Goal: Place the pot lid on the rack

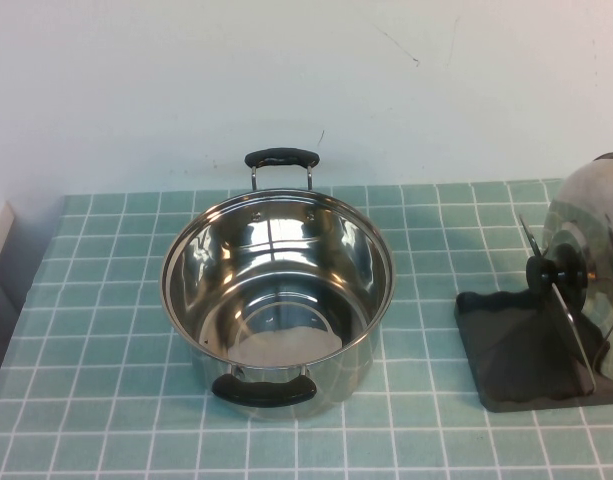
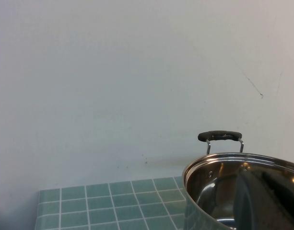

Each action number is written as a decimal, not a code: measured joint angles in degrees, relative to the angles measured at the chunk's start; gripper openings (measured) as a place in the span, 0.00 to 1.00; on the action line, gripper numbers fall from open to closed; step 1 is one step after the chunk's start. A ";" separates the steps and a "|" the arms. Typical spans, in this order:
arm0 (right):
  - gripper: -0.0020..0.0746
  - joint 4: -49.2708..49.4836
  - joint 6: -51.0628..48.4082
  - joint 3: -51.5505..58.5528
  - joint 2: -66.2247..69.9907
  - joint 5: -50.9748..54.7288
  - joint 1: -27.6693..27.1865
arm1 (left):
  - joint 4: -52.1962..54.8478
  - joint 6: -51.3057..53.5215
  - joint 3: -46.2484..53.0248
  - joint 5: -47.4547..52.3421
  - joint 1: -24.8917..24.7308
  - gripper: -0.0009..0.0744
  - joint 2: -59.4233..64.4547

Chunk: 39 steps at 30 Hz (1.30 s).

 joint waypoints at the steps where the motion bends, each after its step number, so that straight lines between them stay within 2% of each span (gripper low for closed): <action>1: 0.02 0.64 -0.45 0.00 0.00 -0.14 0.00 | 0.00 0.00 0.00 0.00 0.00 0.01 0.00; 8: 0.02 4.25 -5.26 0.00 0.00 -0.30 0.00 | 0.00 -0.31 0.00 0.00 0.00 0.01 0.00; 32: 0.02 4.81 -5.78 0.00 0.00 -0.30 0.00 | 0.00 -0.19 0.14 0.00 0.00 0.01 0.08; 39: 0.02 4.81 -5.78 0.00 0.00 -0.30 0.00 | 0.00 3.02 2.14 -5.93 0.00 0.01 0.08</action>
